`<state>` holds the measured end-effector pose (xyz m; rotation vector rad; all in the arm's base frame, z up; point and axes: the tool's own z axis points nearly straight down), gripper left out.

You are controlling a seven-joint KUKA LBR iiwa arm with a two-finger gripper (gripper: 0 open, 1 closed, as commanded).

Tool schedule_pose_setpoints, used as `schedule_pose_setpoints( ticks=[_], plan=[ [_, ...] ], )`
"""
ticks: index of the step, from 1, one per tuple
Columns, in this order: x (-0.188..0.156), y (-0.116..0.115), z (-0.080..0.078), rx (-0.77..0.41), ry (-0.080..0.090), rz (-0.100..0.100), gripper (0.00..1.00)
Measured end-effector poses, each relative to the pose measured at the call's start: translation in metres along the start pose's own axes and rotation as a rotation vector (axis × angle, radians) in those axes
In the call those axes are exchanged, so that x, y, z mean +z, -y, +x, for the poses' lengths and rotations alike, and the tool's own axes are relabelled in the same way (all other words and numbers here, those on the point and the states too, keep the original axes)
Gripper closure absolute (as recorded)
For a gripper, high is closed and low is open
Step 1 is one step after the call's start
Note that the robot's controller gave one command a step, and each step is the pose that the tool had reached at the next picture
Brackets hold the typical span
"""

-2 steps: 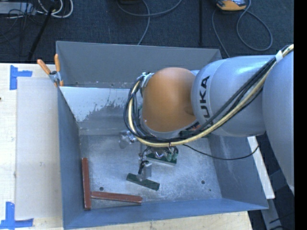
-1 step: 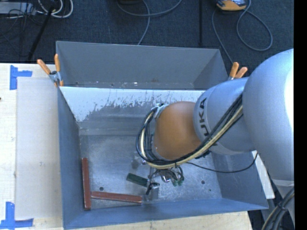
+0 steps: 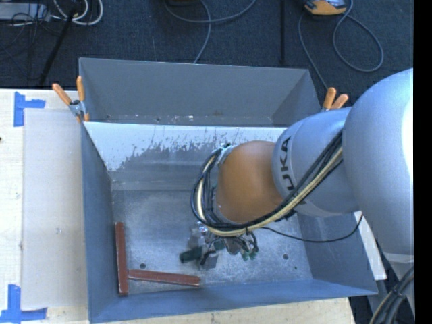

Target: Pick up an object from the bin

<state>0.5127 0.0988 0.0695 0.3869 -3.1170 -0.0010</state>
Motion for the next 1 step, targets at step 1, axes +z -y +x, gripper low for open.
schedule_pose_setpoints(
  ticks=[1],
  plan=[
    [-0.1346,-0.0342,0.0194,0.012,0.007,0.0,1.0]
  ],
)
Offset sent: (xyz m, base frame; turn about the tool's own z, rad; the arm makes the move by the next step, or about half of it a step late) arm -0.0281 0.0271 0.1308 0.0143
